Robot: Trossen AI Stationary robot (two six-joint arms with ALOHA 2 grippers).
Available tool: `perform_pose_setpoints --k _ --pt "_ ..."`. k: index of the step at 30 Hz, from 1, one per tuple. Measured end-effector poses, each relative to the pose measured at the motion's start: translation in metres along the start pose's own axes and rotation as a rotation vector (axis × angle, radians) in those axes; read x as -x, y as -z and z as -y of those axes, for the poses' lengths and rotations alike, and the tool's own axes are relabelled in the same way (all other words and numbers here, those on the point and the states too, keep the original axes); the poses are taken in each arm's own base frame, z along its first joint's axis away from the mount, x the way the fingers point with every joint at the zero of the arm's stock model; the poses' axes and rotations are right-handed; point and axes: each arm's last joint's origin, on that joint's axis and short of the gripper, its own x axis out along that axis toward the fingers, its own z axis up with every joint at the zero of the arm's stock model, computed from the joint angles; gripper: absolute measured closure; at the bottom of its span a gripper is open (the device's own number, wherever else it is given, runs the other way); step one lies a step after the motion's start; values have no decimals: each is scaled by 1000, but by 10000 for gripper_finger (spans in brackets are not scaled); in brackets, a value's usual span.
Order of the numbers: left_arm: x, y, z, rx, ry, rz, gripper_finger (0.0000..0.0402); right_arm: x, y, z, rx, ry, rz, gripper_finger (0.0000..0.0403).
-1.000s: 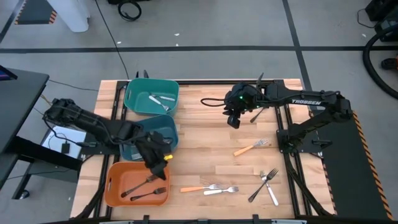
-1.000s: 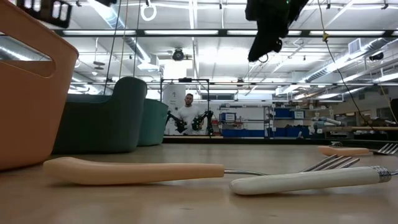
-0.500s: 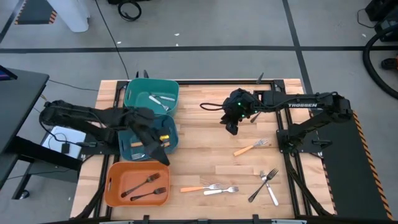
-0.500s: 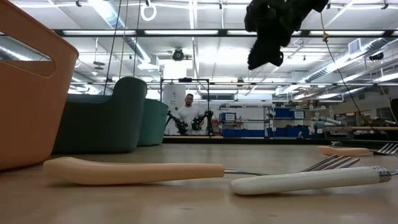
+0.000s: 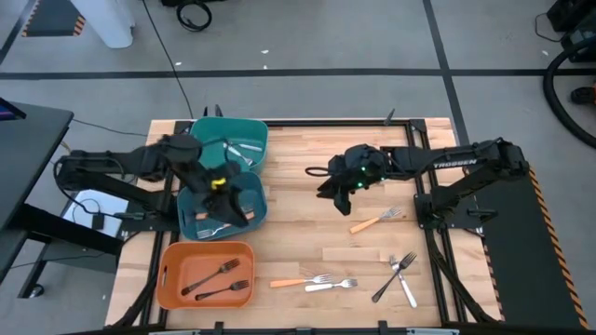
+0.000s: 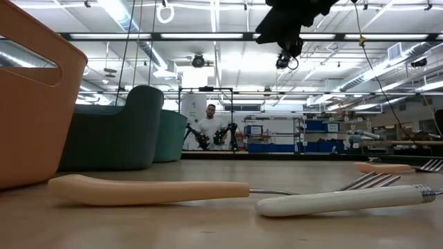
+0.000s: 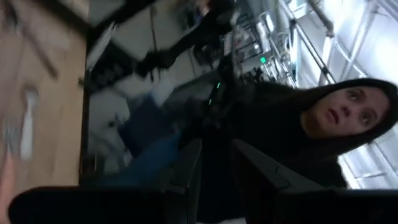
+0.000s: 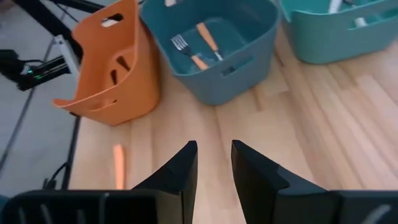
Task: Sort silverware by color (type)
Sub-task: Put the white fork into the green bin
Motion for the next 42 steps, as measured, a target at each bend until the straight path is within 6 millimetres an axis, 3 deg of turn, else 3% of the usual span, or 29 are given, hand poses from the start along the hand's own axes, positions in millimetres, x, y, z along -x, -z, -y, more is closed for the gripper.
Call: perform_pose_setpoints --k 6,13,21,30,42 --pt "18 -17 43 -288 -30 147 306 -4 -1 -17 -9 -68 49 298" --pt "46 -14 67 -496 -376 165 306 -34 9 -32 14 -113 18 298" --pt "53 3 54 -503 -686 60 306 -73 40 -54 30 -201 -153 298" --pt "45 10 32 -456 -801 38 306 -105 88 -87 108 -248 -331 298" --pt "40 13 20 -413 -830 18 306 -106 135 -127 129 -283 -477 298"
